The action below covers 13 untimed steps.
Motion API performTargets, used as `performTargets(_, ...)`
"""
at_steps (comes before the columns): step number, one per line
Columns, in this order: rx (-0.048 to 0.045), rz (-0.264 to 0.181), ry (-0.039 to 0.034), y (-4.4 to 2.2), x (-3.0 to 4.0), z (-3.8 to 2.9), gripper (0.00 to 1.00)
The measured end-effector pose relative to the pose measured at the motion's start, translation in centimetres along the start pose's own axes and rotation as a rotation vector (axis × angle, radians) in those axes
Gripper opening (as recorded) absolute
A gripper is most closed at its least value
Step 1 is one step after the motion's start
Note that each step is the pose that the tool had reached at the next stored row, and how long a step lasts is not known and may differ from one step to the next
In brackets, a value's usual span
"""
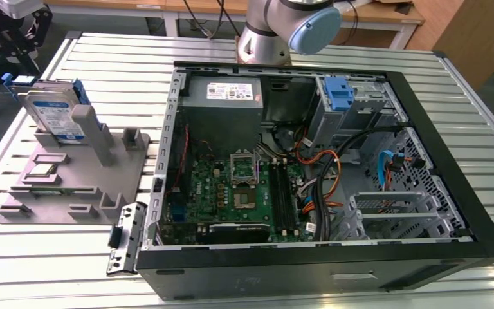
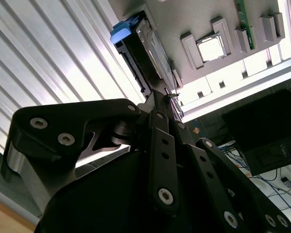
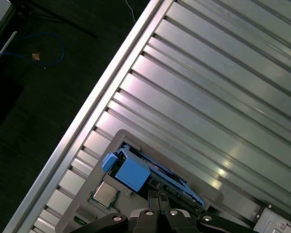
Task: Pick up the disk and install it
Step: 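Pick up the disk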
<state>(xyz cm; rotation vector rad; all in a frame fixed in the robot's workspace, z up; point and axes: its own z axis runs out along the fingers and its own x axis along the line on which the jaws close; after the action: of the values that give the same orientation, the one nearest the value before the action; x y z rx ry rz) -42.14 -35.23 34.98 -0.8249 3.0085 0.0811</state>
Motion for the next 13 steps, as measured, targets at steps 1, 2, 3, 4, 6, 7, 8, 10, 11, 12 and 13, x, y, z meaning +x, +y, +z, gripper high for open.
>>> performTargets(1,0.0000,-0.001,0.0001,0.00,0.00,0.00,0.11)
performTargets(2,-0.0002,-0.003,0.0001,0.00,0.00,0.01,0.11)
performTargets(3,-0.0003,-0.009,0.0004,0.00,0.00,0.01,0.11)
performTargets(4,-0.0007,-0.019,0.0009,0.00,0.00,0.01,0.11)
performTargets(6,-0.0016,-0.042,0.0017,0.00,0.00,0.03,0.11)
performTargets(7,-0.0020,-0.055,0.0022,0.00,0.00,0.03,0.11)
performTargets(8,-0.0025,-0.069,0.0029,0.00,0.00,0.03,0.11)
performTargets(10,-0.0034,-0.098,0.0043,0.00,0.00,0.03,0.11)
performTargets(11,-0.0040,-0.114,0.0049,0.00,0.00,0.04,0.11)
performTargets(12,-0.0045,-0.129,0.0056,0.00,0.00,0.04,0.11)
performTargets(13,-0.0050,-0.145,0.0063,0.00,0.00,0.05,0.11)
